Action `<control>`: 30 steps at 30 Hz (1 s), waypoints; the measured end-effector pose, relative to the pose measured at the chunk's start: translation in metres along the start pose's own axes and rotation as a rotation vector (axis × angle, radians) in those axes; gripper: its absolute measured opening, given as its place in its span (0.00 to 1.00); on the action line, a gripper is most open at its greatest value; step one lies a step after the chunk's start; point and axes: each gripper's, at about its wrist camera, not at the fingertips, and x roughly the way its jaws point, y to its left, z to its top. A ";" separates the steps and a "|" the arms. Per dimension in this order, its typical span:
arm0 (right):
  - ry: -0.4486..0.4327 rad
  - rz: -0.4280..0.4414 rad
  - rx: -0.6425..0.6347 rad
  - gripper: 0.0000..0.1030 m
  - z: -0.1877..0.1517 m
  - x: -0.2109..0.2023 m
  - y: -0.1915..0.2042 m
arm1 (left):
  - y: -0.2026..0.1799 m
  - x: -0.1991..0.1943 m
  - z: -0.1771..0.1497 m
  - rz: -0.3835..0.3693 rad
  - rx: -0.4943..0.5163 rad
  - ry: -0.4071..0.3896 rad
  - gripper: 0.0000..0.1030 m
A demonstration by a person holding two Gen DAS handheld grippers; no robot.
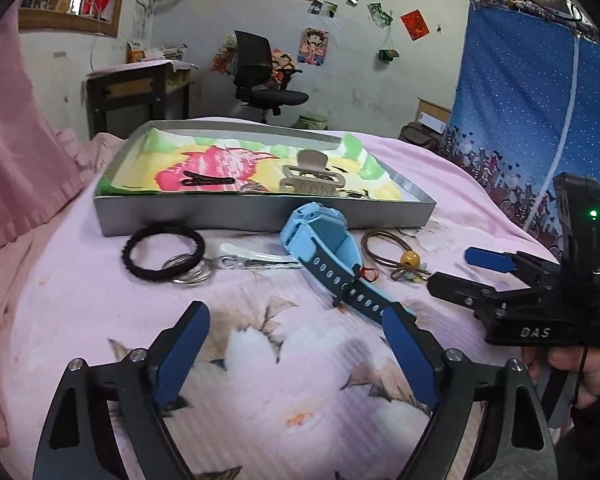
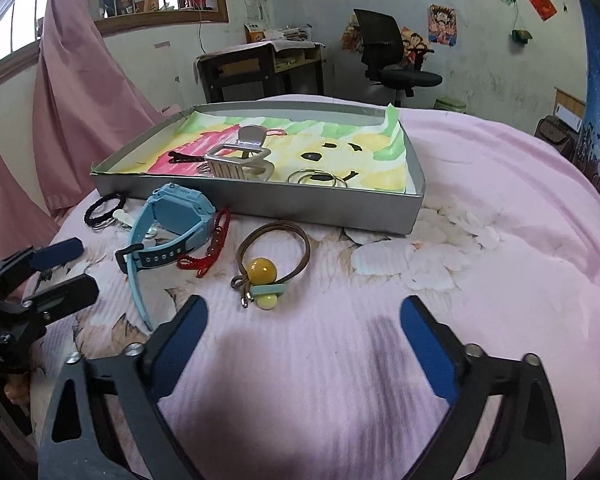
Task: Organize jewelry
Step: 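Move the left gripper to the blue smartwatch while the right approaches the yellow-bead ring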
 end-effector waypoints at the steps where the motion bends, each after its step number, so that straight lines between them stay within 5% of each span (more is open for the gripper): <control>1: 0.002 0.005 0.001 0.84 0.001 0.002 -0.001 | 0.000 0.001 0.001 -0.010 -0.002 0.001 0.82; 15: 0.031 0.056 -0.017 0.54 0.009 0.023 0.001 | -0.007 0.025 0.017 -0.079 -0.058 0.061 0.57; 30: 0.057 0.116 0.002 0.44 0.013 0.040 0.001 | -0.003 0.042 0.023 -0.092 -0.118 0.102 0.36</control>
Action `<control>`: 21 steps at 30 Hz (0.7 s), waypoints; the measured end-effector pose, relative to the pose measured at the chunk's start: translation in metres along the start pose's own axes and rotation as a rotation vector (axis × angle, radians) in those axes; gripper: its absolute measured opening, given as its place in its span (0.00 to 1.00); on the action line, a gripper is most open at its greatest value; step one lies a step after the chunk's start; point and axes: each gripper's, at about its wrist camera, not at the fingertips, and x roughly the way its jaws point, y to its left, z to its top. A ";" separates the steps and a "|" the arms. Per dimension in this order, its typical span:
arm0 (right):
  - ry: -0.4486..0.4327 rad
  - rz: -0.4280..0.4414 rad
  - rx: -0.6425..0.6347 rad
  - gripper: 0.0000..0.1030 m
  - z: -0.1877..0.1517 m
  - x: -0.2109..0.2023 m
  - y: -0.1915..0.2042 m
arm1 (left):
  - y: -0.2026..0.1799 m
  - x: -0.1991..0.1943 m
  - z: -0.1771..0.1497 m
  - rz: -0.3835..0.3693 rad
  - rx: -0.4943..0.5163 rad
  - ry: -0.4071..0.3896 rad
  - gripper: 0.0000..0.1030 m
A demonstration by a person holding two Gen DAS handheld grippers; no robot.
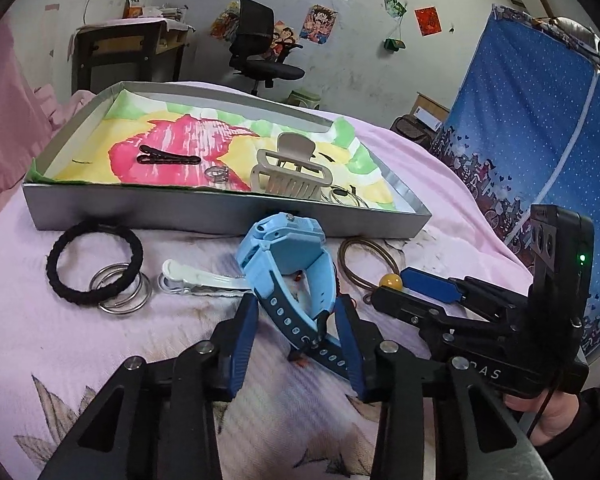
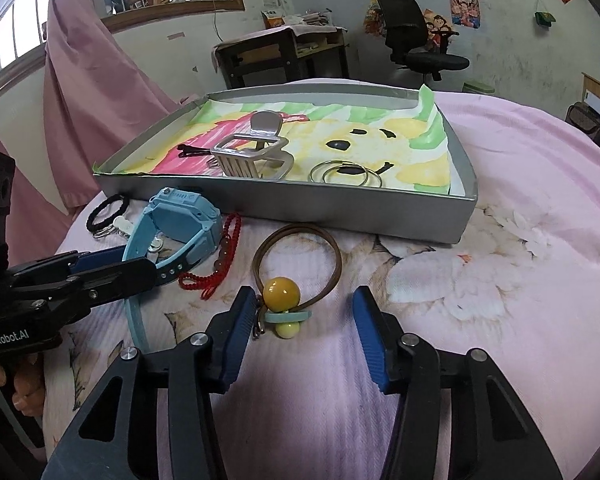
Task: Organize jewelry
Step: 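Move the left gripper to the blue smartwatch while the right approaches the yellow-bead ring, then grasp the blue smartwatch with the left gripper while the right grasps the yellow-bead ring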
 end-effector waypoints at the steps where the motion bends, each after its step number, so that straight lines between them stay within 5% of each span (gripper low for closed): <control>1: 0.001 0.001 -0.001 0.44 0.000 0.001 0.000 | 0.000 0.000 0.000 0.000 -0.002 -0.001 0.35; 12: 0.016 0.015 0.007 0.25 0.001 0.007 0.001 | 0.000 -0.002 -0.004 -0.027 -0.005 -0.028 0.22; 21: 0.016 0.012 0.002 0.23 0.000 0.005 0.003 | 0.003 -0.013 -0.013 -0.058 -0.014 -0.087 0.18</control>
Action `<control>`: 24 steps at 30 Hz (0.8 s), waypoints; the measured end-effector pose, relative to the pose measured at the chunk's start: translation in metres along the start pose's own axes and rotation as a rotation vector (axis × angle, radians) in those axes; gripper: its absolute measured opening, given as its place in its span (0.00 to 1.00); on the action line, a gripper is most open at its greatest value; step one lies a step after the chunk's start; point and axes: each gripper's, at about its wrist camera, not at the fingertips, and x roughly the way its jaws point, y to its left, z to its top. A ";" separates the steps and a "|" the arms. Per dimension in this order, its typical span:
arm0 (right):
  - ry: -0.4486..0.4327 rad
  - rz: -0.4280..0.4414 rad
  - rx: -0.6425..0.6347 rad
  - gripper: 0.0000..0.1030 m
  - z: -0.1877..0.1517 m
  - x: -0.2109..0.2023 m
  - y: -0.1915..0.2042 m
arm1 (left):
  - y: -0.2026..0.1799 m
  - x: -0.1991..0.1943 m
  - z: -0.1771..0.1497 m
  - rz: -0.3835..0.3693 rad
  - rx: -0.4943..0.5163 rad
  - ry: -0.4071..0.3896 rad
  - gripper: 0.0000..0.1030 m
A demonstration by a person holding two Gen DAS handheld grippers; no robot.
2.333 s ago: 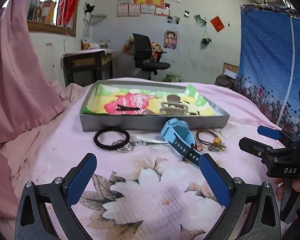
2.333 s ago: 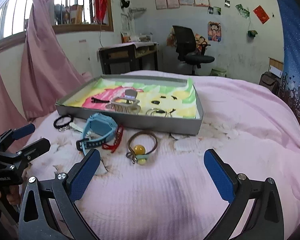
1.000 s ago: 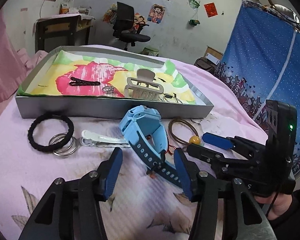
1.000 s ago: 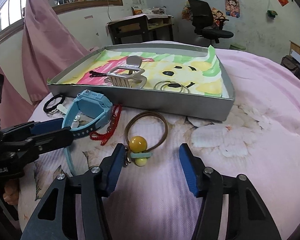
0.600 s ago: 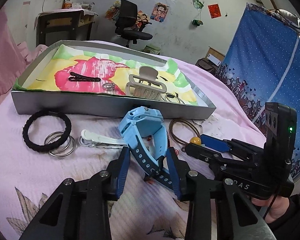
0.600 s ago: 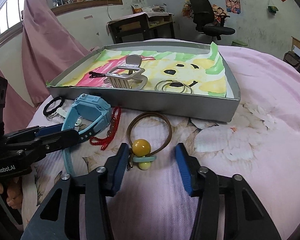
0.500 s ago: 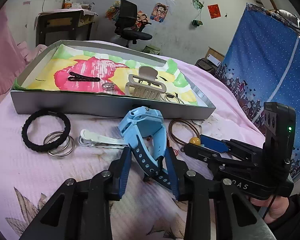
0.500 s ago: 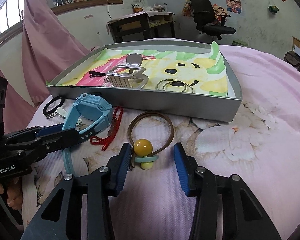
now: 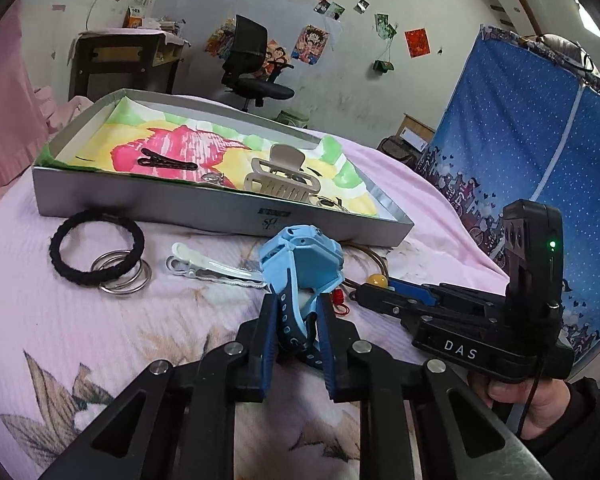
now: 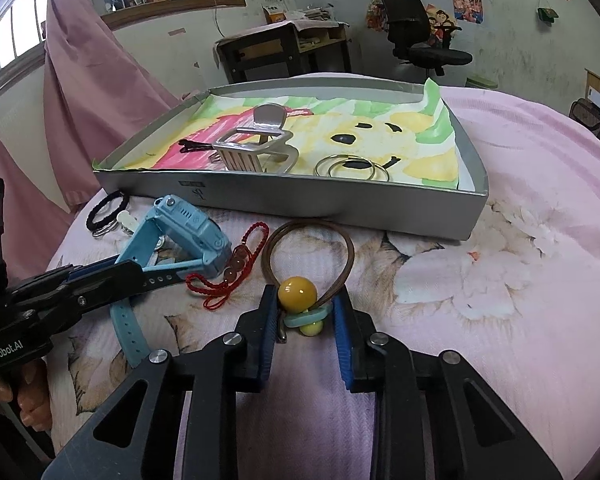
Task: Organize jewelry
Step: 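Grasp the blue smartwatch with the left gripper while the right grasps the yellow-bead ring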
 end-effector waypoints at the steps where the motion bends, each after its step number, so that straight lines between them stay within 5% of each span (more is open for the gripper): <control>1: -0.002 0.000 -0.002 0.23 0.000 -0.001 0.000 | -0.001 -0.001 0.000 0.004 0.002 -0.004 0.17; 24: -0.188 -0.031 -0.012 0.23 0.002 -0.047 0.003 | -0.019 -0.037 0.000 0.054 0.047 -0.159 0.10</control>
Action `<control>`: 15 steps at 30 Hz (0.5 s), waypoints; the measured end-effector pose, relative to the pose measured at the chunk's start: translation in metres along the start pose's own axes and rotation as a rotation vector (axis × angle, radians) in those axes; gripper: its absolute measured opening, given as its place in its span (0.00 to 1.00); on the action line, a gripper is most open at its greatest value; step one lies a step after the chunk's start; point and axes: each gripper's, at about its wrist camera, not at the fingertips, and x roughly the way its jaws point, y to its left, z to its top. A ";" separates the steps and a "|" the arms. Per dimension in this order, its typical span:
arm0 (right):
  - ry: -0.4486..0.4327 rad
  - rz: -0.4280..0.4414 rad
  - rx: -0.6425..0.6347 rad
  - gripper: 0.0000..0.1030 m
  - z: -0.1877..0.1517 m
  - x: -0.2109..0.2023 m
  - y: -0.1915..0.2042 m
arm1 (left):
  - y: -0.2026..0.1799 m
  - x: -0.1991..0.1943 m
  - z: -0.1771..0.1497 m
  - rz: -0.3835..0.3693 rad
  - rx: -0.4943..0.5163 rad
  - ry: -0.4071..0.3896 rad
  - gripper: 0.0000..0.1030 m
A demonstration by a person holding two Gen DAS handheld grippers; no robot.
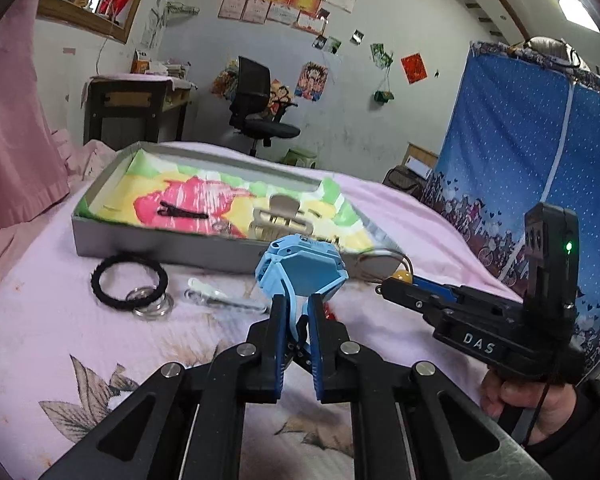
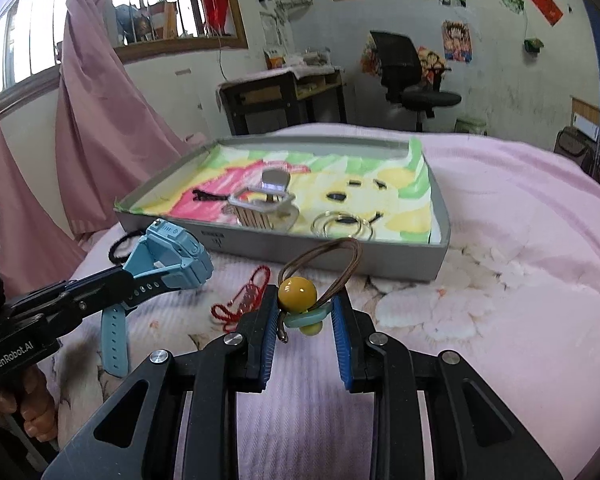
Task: Organize jewelry
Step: 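Grasp the blue smartwatch with the left gripper while the right grasps the yellow-bead ring, then carry the smartwatch and bead ring into the tray and open both grippers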
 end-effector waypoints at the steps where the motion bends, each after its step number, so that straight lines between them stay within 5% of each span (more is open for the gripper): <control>1: -0.016 -0.004 -0.001 0.23 0.001 -0.002 0.000 | 0.000 -0.002 0.002 -0.005 -0.001 -0.011 0.10; 15: -0.198 -0.075 0.005 0.23 0.034 -0.014 -0.004 | 0.010 -0.008 0.049 0.099 -0.010 -0.114 0.10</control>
